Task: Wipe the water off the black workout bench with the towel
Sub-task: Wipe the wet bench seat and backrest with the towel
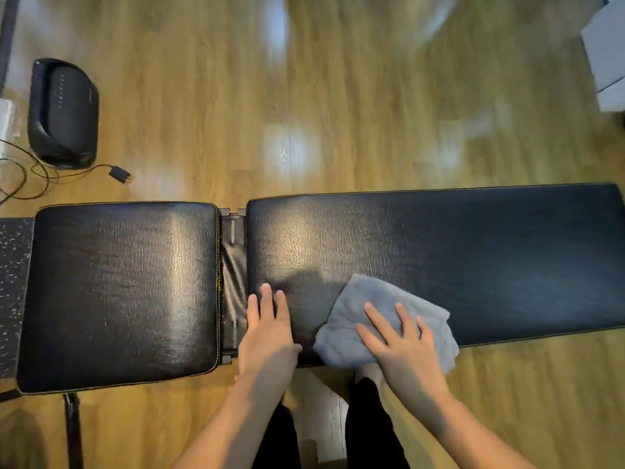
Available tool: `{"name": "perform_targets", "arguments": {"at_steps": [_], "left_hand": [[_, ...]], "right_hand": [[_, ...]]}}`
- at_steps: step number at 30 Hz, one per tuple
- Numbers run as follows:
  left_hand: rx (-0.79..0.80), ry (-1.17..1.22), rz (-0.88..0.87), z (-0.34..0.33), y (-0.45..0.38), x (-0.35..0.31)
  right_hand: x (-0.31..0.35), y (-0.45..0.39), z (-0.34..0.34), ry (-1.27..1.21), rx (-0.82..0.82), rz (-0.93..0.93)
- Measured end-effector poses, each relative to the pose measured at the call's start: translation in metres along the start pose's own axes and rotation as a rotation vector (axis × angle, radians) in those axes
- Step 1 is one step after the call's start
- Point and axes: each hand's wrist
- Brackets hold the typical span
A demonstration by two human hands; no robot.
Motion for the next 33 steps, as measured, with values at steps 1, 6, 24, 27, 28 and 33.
{"name": "perform_targets", "arguments": {"at_steps": [1, 6, 24, 27, 28, 33], "left_hand": [[-0.006, -0.017, 0.015, -0.001, -0.001, -0.003], [-0.037, -0.047, 0.057, -0.011, -0.006, -0.014], [-0.011, -0.064, 0.058, -0.009, -0.007, -0.008], [-0.017, -0.001, 0.166, -0.004, -0.016, -0.029], [-0.046, 0.031, 0.199, -0.004, -0.019, -0.038], [-0.171, 0.021, 0.154, -0.016, -0.025, -0.071]], "right_hand": [[-0.007, -0.01, 0.004, -0.016, -0.018, -0.028], [-0.023, -0.134, 0.042, -0.049, -0.09, -0.251], [-0.112, -0.033, -0.005, 0.054, -0.04, 0.101], [-0.123, -0.107, 0.028, 0.021, -0.08, -0.131], [-0.12, -0.131, 0.04, -0.013, -0.074, -0.193], [-0.074, -0.178, 0.056, -0.172, -0.038, -0.284]]}}
Point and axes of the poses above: each hand's wrist, its own y-axis away from the middle knuckle, its own z-axis out of the back of the hand, x = y × z, and after that the axes turned 8 degrees about -z, right-handed
